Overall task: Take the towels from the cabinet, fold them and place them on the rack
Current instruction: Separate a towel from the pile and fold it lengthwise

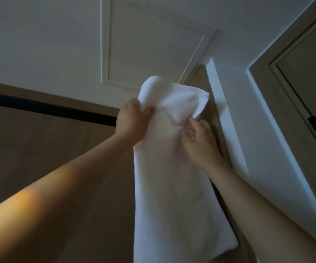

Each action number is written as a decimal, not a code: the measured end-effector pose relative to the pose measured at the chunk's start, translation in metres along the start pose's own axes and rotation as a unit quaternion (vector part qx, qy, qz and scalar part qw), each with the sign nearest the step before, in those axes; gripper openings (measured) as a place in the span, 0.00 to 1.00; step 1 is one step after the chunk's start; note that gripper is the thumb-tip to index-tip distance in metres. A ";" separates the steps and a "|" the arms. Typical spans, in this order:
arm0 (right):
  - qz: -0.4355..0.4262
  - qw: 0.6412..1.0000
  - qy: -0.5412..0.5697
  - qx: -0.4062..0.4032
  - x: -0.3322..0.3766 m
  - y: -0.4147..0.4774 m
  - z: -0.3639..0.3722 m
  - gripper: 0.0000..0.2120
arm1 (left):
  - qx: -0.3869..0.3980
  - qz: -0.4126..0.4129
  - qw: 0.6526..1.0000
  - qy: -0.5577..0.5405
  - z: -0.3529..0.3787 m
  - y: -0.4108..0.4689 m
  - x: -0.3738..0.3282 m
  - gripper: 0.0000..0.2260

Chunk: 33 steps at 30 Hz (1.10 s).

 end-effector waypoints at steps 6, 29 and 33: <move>-0.024 0.992 -0.124 -0.006 -0.008 0.021 0.016 0.27 | -0.025 0.072 0.979 0.187 0.013 0.017 -0.014 0.15; -0.139 0.965 -0.221 0.008 -0.012 0.016 0.023 0.21 | 0.094 -0.020 0.994 -0.042 -0.027 -0.099 0.026 0.12; -0.119 0.975 -0.184 0.042 -0.014 0.018 0.017 0.22 | 0.058 0.006 0.998 -0.031 -0.031 -0.070 0.019 0.08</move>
Point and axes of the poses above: each hand's wrist, its own y-axis towards the middle knuckle, its own z-axis out of the palm, x = y × z, the point moved 4 cm from there along y, towards the middle knuckle, and after that the axes turned 11 degrees about -x, right-handed, at the moved point
